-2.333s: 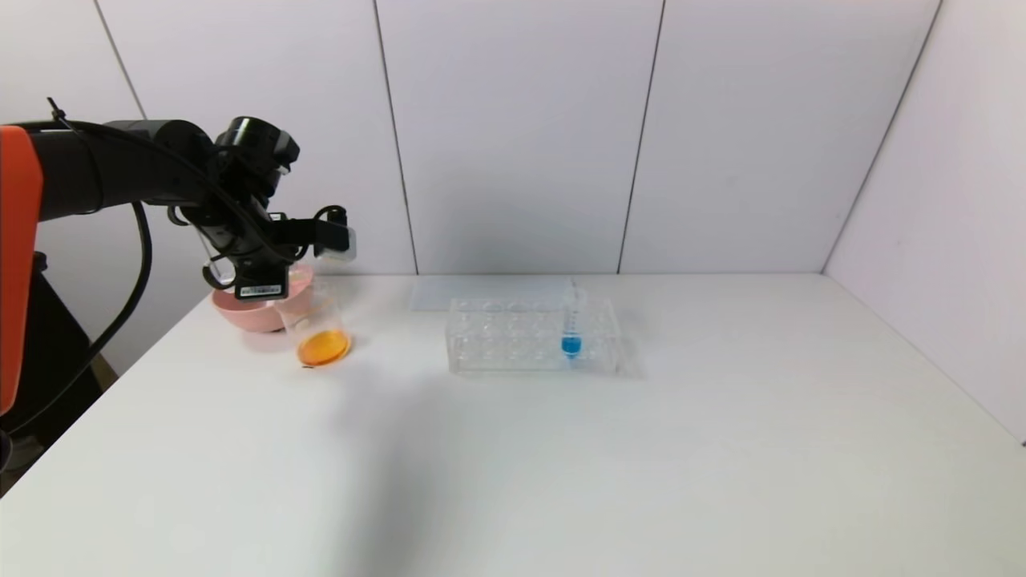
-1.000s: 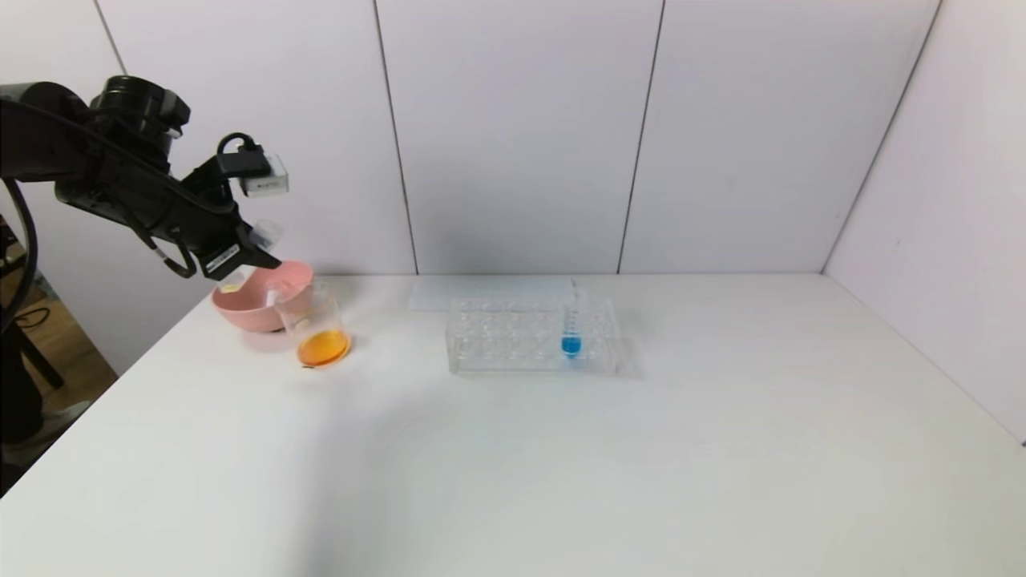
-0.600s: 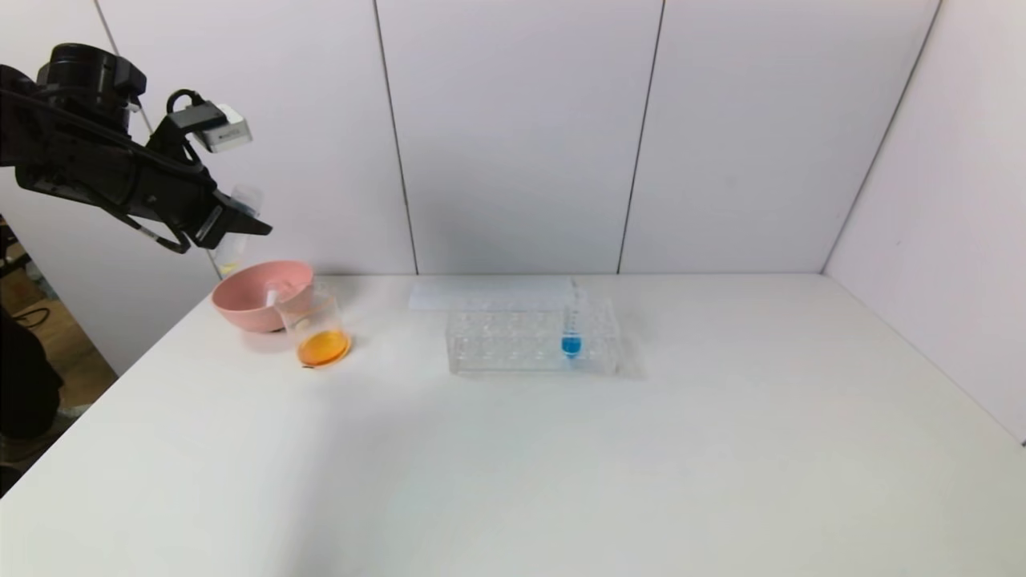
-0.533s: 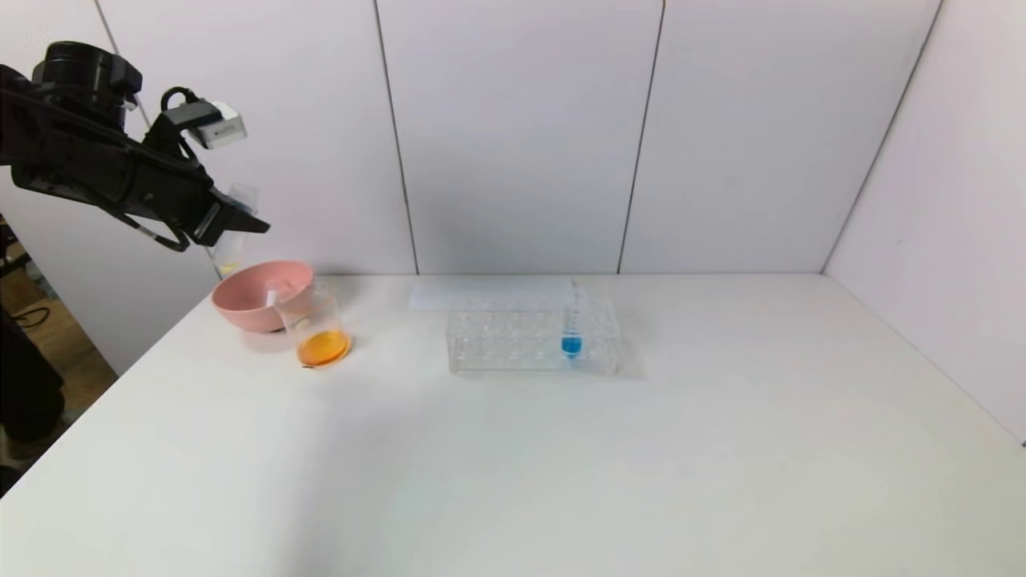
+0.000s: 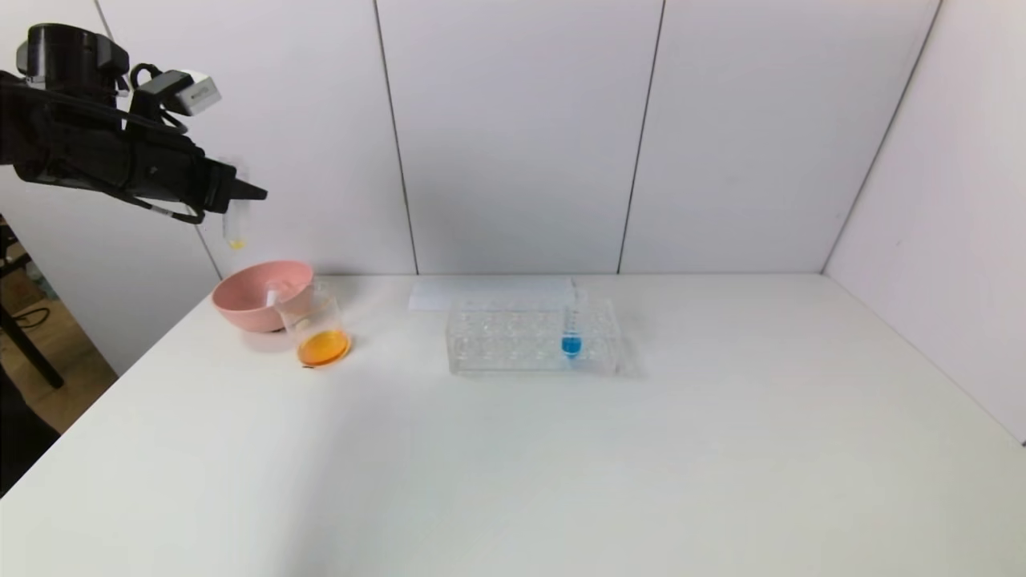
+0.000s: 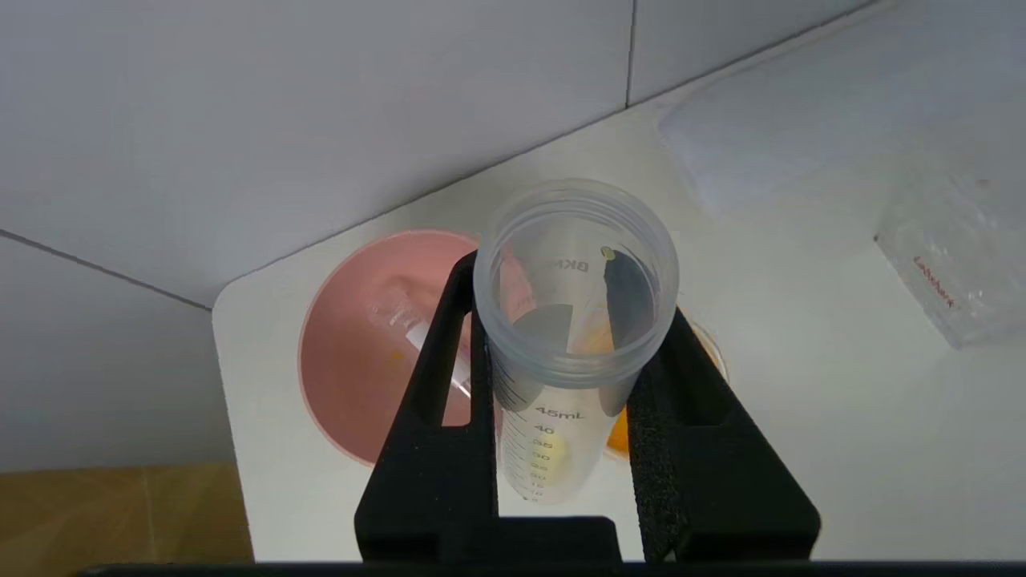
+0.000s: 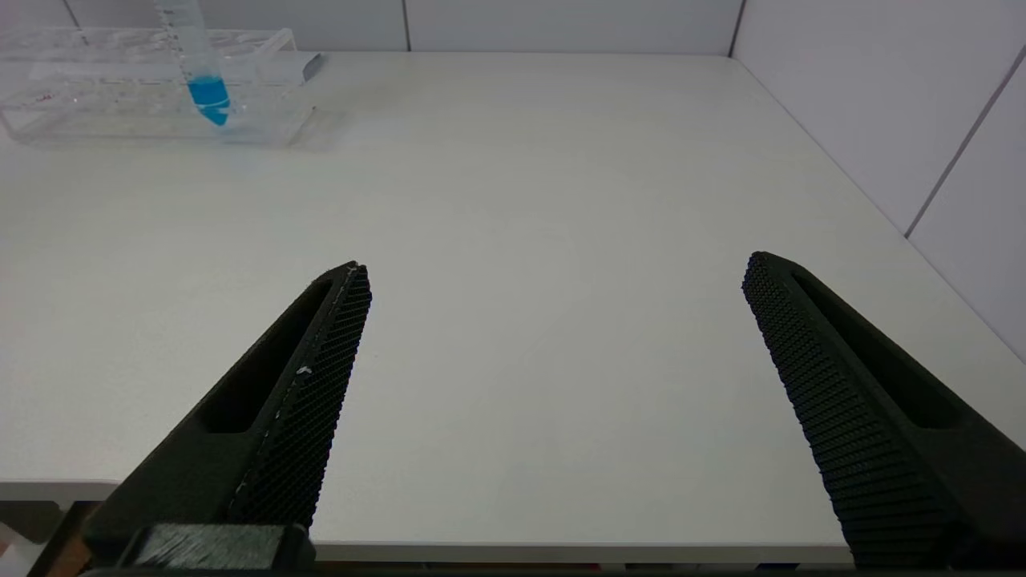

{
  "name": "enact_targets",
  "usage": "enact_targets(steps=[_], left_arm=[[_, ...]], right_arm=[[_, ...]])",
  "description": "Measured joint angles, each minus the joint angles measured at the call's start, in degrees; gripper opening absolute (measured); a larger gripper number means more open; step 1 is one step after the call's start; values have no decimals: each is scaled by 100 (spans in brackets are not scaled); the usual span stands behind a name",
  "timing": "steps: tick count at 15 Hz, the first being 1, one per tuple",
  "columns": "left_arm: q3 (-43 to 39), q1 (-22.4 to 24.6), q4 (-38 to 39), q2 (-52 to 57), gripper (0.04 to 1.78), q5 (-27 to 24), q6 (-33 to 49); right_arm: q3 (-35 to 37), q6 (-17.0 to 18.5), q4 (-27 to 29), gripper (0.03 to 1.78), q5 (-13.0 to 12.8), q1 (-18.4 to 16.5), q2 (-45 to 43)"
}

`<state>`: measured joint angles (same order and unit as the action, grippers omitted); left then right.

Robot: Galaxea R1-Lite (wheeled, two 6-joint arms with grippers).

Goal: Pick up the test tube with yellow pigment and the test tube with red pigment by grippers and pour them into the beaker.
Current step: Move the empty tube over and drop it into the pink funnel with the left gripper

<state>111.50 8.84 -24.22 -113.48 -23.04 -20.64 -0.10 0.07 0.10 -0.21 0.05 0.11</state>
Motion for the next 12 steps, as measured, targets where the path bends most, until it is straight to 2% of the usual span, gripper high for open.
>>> enact_targets(steps=[4,7,12], left_arm=[[-541,17,1213,-104,47,194,872],[-808,28,1731,-197,47,485,1318],[-1128,163,2491,-523,47,496,1869]], right_arm=[[0,2,0,170,-4,-2,0],[0,2,0,170,-1,-2,0],[0,2,0,170,-1,-2,0]])
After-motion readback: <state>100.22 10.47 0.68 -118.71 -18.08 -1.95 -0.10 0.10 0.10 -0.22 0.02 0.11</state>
